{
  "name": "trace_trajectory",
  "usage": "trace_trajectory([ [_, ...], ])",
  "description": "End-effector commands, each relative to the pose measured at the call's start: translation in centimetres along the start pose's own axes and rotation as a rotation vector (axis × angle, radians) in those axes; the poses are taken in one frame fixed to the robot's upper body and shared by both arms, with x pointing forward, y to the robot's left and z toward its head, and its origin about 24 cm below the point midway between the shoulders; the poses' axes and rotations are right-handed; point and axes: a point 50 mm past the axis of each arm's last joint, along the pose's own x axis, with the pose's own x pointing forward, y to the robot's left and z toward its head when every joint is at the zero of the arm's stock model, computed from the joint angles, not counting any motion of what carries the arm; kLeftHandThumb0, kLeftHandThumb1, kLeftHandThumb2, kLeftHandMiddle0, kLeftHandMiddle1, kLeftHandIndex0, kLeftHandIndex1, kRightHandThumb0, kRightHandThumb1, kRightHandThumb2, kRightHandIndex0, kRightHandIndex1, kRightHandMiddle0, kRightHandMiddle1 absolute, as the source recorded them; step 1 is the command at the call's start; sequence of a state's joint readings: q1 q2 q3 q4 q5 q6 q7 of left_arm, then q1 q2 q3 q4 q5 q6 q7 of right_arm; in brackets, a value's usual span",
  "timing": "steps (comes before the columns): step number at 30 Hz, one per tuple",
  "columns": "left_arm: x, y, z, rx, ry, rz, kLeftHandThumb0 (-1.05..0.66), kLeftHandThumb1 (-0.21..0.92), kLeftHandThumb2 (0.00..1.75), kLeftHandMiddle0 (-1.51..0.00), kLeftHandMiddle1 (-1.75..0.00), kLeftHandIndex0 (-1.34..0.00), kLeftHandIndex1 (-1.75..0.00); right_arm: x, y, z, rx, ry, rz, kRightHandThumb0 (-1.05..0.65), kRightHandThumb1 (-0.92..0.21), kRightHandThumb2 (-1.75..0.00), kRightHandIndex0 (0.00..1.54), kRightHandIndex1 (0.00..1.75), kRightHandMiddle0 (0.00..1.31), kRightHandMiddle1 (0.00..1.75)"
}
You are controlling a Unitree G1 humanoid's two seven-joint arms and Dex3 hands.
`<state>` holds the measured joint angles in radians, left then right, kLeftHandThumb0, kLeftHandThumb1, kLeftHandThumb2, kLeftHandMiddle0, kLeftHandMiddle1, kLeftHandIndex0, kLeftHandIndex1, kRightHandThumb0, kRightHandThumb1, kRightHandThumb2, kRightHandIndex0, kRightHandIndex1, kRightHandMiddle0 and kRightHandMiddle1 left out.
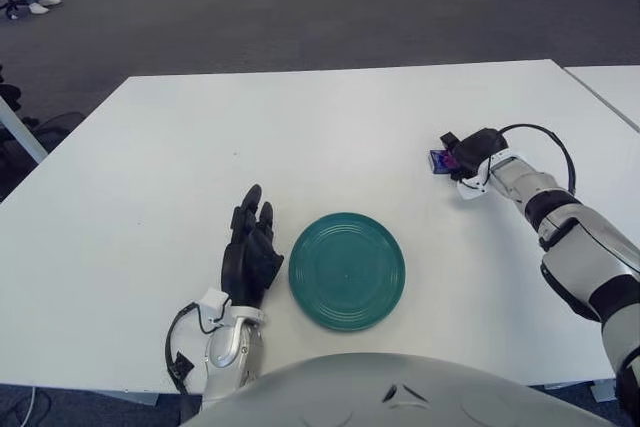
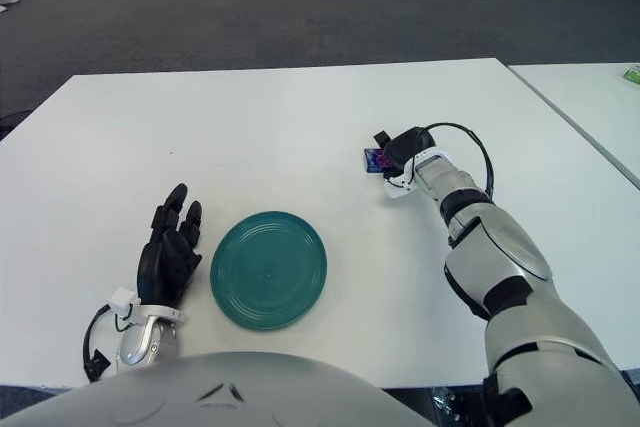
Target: Put the gum into the plate.
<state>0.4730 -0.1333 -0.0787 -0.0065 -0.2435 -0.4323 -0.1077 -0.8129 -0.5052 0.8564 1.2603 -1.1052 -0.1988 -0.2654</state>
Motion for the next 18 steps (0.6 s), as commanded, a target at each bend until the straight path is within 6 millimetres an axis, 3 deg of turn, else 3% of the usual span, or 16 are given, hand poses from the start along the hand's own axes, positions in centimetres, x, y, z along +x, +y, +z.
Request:
trace_trajectory([
  [1,0.1,-0.4,-0.3,-0.055,0.013,0.025,-1.05,0.92,0.96,-0.33,-0.04,0.00,-0.58,-1.1,3.5,0.8,0.002,-0.014,0.156,-0.40,-0.60,-0.96,0.81,1.75,0.40,1.75],
  [6,0.0,-0.4,-0.2,-0.071,0.011,0.013,-1.04,0.92,0.96,-0.35,-0.04,0.00,-0.57,-0.9,2.9,0.5,0.028,-0.008,0.125,-0.40,-0.60,-0.96,0.81,1.75,0.40,1.75],
  [12,-0.1,-0.1,-0.2,-0.078,0.031,0.019,-1.05,0.92,0.97,-0.36,-0.04,0.00,-0.57,0.5,-4.6,-2.3,0.117,0.013,-0.097,-0.40,-0.61,-0.95,0.82,1.75,0.40,1.75],
  [18,-0.3,0.1,-0.2,-0.078,0.044,0.024,-1.05,0.92,0.98,-0.39,-0.04,0.00,-0.60,0.0,-10.8,-3.0,0.278,-0.030,-0.372,-0.41,-0.57,-0.99,0.85,1.75,0.42,1.75],
])
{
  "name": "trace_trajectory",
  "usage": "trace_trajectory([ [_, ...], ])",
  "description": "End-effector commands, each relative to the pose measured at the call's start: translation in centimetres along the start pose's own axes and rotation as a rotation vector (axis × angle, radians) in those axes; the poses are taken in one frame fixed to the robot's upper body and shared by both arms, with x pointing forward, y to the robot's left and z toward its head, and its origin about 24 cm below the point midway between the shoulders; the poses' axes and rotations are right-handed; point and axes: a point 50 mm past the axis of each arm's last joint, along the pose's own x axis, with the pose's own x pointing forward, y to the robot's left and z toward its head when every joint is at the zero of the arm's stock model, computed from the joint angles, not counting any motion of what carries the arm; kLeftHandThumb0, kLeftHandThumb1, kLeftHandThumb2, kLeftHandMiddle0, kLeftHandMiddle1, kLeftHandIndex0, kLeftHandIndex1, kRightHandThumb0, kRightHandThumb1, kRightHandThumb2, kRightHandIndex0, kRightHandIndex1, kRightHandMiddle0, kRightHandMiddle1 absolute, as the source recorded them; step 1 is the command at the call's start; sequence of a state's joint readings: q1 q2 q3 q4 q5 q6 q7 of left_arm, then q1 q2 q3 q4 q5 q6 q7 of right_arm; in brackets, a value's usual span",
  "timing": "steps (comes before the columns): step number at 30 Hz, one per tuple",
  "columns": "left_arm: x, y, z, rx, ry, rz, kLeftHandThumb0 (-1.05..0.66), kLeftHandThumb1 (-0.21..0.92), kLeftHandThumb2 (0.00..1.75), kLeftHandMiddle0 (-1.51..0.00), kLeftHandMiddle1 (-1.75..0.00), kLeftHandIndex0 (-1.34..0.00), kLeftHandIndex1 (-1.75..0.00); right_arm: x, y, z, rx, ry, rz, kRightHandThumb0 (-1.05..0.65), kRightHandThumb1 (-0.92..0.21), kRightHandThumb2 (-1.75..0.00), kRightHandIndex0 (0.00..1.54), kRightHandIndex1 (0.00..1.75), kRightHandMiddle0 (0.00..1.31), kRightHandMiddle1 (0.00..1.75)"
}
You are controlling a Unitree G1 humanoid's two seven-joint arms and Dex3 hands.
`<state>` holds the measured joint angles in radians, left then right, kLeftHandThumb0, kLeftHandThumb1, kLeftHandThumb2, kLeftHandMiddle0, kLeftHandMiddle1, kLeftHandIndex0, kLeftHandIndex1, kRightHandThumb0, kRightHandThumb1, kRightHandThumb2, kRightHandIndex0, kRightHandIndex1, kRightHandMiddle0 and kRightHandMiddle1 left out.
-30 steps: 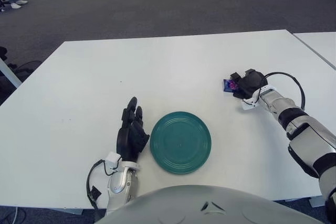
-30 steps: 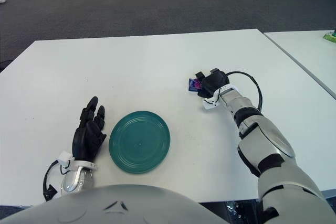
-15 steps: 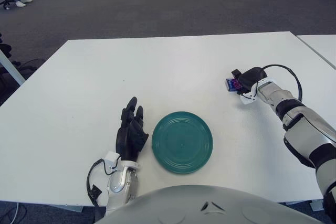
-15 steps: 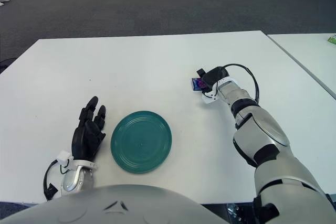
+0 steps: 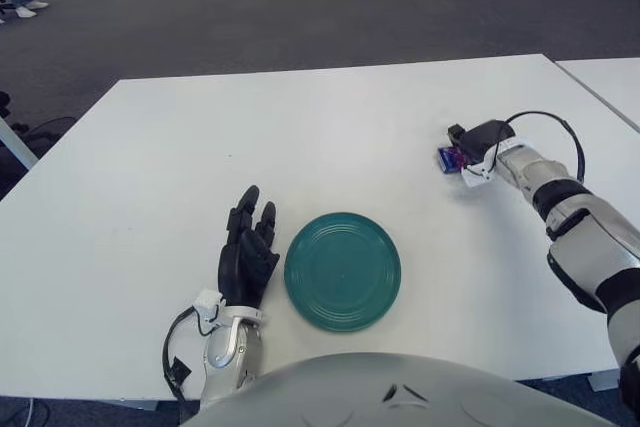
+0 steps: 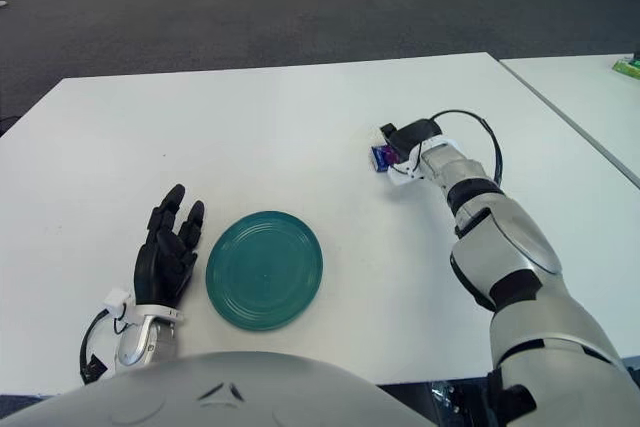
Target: Put the gum into the plate.
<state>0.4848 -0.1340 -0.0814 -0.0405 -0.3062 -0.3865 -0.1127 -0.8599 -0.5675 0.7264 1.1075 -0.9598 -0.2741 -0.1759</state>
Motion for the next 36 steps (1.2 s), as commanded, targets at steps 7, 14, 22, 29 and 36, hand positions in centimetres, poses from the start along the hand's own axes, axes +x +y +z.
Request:
trace_trajectory([
  [7,-0.3,0.4,-0.6,-0.031,0.041,0.018,-1.05,0.92,0.96,-0.43,-0.03,0.00,-0.69,-1.3,-10.6,1.7,0.220,-0.147,-0.397,-0.44,-0.45,-1.15,0.90,1.75,0.51,1.75],
  [14,-0.4,0.7,-0.7,-0.077,0.047,0.031,-1.05,0.92,0.95,-0.47,-0.04,-0.01,-0.73,-3.6,-12.7,2.6,0.230,-0.225,-0.437,-0.47,-0.34,-1.29,0.93,1.75,0.59,1.75],
  [22,-0.6,0.8,-0.8,-0.119,0.051,0.029,-1.05,0.92,0.94,-0.47,-0.03,-0.05,-0.77,-5.6,-13.0,5.6,0.202,-0.347,-0.400,-0.50,-0.25,-1.39,1.01,1.75,0.66,1.75],
  [29,-0.6,0.8,-0.8,-0.103,0.050,0.050,-1.05,0.92,0.94,-0.46,-0.02,-0.05,-0.78,-7.0,-12.5,8.7,0.207,-0.440,-0.307,-0.51,-0.23,-1.42,1.04,1.75,0.68,1.75],
  [36,-0.6,0.7,-0.8,-0.078,0.045,0.070,-1.05,0.92,0.94,-0.40,0.00,-0.04,-0.78,-8.6,-11.9,11.2,0.237,-0.555,-0.208,-0.51,-0.21,-1.44,1.07,1.75,0.69,1.75],
])
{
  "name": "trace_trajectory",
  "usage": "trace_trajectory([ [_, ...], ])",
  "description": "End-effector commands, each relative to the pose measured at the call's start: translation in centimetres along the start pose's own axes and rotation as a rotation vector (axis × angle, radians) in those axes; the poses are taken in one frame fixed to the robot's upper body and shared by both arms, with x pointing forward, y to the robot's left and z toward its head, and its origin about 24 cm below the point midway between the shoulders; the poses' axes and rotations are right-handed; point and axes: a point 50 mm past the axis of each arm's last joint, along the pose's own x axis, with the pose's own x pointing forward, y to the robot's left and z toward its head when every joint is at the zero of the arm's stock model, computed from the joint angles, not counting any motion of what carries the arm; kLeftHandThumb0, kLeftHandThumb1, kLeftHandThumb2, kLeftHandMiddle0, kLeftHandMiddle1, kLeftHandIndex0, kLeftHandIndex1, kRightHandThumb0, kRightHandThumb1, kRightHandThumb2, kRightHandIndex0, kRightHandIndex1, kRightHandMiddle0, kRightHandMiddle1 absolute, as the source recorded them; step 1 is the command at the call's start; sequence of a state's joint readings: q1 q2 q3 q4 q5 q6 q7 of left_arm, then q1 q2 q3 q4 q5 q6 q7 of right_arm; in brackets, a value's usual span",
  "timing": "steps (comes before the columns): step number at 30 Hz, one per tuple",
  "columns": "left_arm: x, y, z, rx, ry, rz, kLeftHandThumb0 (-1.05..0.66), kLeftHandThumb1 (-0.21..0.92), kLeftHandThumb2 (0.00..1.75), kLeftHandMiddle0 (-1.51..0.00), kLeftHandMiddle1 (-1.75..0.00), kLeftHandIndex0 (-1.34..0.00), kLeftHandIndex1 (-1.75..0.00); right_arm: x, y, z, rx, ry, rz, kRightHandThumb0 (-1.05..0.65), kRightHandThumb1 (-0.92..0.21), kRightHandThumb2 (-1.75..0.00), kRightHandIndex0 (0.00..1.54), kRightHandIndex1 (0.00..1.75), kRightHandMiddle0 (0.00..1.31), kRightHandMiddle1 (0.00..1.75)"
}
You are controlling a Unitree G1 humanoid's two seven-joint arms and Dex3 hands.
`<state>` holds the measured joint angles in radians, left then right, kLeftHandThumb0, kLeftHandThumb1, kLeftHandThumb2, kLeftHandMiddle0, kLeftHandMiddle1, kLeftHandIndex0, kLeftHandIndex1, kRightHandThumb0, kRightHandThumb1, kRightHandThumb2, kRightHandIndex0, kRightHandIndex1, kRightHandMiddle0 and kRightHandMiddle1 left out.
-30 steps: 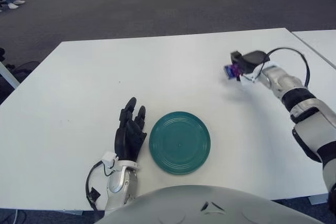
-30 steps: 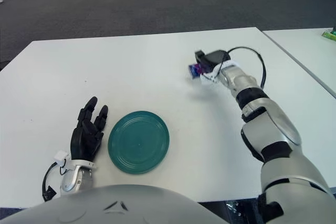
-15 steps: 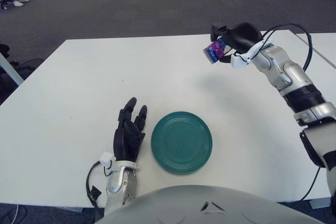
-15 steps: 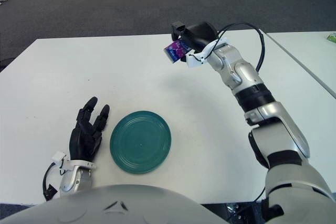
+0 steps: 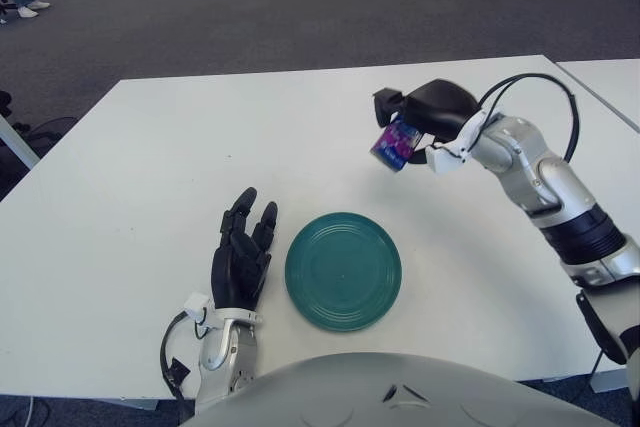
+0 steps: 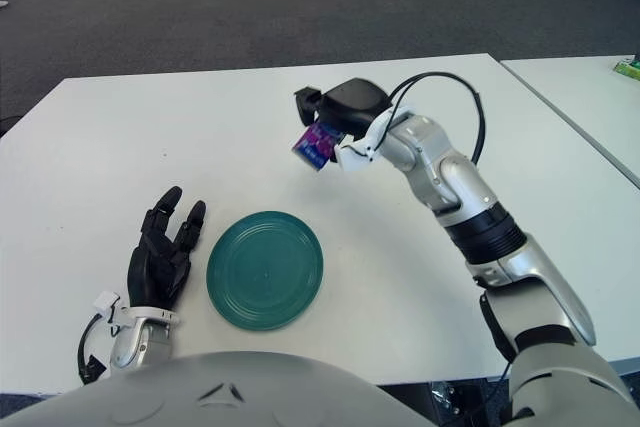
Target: Put the gum into the plate.
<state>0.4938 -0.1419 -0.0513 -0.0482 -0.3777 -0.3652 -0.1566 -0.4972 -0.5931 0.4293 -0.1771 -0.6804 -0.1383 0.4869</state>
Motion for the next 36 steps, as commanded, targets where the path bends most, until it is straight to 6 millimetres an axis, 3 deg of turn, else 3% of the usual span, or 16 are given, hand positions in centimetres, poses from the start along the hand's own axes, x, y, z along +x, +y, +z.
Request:
trace_trajectory([
  [1,-0.4,0.1,-0.9,-0.014,0.041,0.058,-1.05,0.92,0.94,-0.40,0.00,-0.04,-0.79,-0.2,-0.3,1.6,-0.005,-0.067,0.027,-0.51,-0.21,-1.44,1.07,1.75,0.69,1.75],
  [10,-0.4,-0.1,-0.9,-0.033,0.038,0.069,-1.05,0.92,0.93,-0.37,0.00,-0.02,-0.79,-1.4,1.1,5.8,-0.045,-0.204,0.135,-0.49,-0.27,-1.37,1.09,1.75,0.65,1.75],
  [24,-0.2,-0.4,-1.0,-0.035,0.046,0.071,-1.04,0.92,0.92,-0.38,-0.01,-0.04,-0.81,-1.7,3.6,8.0,-0.035,-0.392,0.249,-0.48,-0.32,-1.31,1.14,1.75,0.61,1.75],
  [36,-0.1,-0.7,-1.1,-0.026,0.054,0.065,-1.03,0.92,0.94,-0.35,0.00,-0.01,-0.79,-2.0,5.1,9.4,-0.045,-0.516,0.265,-0.44,-0.45,-1.15,1.12,1.75,0.51,1.75],
])
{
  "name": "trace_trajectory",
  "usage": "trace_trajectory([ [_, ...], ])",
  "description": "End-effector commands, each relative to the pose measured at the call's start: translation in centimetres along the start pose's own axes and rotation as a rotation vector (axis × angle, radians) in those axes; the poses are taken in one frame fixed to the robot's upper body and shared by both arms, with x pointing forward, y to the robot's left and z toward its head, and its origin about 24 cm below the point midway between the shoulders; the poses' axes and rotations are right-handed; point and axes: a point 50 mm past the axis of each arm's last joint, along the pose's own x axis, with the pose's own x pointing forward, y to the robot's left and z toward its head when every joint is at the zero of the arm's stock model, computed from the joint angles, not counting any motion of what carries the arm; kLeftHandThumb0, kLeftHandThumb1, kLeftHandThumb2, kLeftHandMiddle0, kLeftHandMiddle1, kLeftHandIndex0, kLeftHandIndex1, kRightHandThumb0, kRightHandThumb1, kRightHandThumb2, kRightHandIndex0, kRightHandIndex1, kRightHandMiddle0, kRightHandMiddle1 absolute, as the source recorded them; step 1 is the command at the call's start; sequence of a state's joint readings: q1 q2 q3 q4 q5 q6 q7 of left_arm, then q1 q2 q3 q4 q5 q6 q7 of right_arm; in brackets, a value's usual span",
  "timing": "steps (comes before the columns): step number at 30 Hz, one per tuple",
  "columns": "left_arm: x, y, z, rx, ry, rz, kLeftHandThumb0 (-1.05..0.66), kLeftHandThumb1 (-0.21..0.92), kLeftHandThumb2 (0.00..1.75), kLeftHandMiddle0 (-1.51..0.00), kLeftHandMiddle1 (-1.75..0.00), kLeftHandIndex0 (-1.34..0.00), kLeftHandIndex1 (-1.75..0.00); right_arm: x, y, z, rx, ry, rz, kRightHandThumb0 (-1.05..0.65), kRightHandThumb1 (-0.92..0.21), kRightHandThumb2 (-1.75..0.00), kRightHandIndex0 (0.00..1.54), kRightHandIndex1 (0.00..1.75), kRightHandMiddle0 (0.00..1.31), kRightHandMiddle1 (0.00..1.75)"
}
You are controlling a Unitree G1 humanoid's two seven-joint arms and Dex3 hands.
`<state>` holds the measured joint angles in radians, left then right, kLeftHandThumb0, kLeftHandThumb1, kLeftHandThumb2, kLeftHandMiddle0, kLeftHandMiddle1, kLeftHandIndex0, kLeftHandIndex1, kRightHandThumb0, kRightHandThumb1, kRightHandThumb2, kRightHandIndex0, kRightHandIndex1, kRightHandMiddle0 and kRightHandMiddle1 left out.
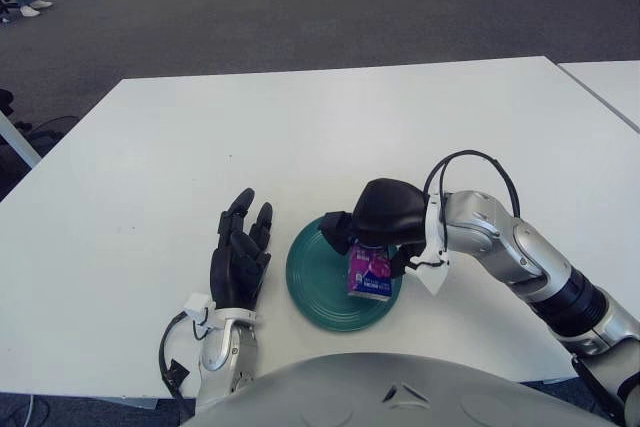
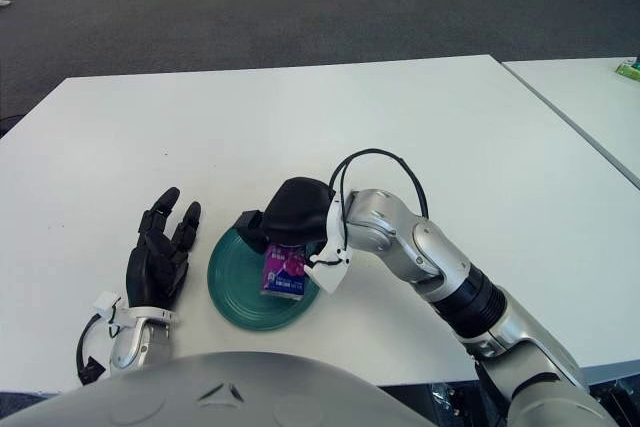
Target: Put the gum into the plate.
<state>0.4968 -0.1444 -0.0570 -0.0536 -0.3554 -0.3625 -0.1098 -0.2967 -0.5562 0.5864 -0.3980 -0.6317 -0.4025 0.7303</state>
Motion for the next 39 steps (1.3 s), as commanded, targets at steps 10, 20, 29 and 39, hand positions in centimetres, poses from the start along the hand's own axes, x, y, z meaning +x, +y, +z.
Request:
trace_trajectory([
  [10,0.0,-1.0,-0.9,-0.033,0.046,0.031,-1.02,0.92,0.96,-0.31,0.00,0.00,-0.78,1.0,1.6,-0.1,-0.014,-0.023,-0.040,-0.39,-0.67,-0.85,0.84,1.75,0.36,1.74],
  [20,-0.3,-1.6,-0.4,0.087,0.006,0.011,-0.99,0.92,1.06,-0.15,-0.01,0.00,-0.52,1.8,1.9,-0.5,-0.142,0.070,-0.057,-0.82,-0.91,-0.78,0.25,0.87,0.03,0.96],
  [29,-0.3,-1.9,-0.2,0.079,0.002,-0.025,-1.01,0.92,1.11,-0.07,0.00,0.00,-0.30,1.8,2.9,-0.6,-0.100,0.150,-0.081,-0.97,-0.92,-0.99,0.18,0.05,0.00,0.33],
  [39,-0.4,-2.0,-0.1,0.096,0.015,-0.042,-1.03,0.92,1.13,-0.05,0.00,0.00,-0.18,2.0,3.4,-0.8,-0.027,0.177,-0.154,-1.05,-0.92,-1.09,0.10,0.00,0.00,0.14],
])
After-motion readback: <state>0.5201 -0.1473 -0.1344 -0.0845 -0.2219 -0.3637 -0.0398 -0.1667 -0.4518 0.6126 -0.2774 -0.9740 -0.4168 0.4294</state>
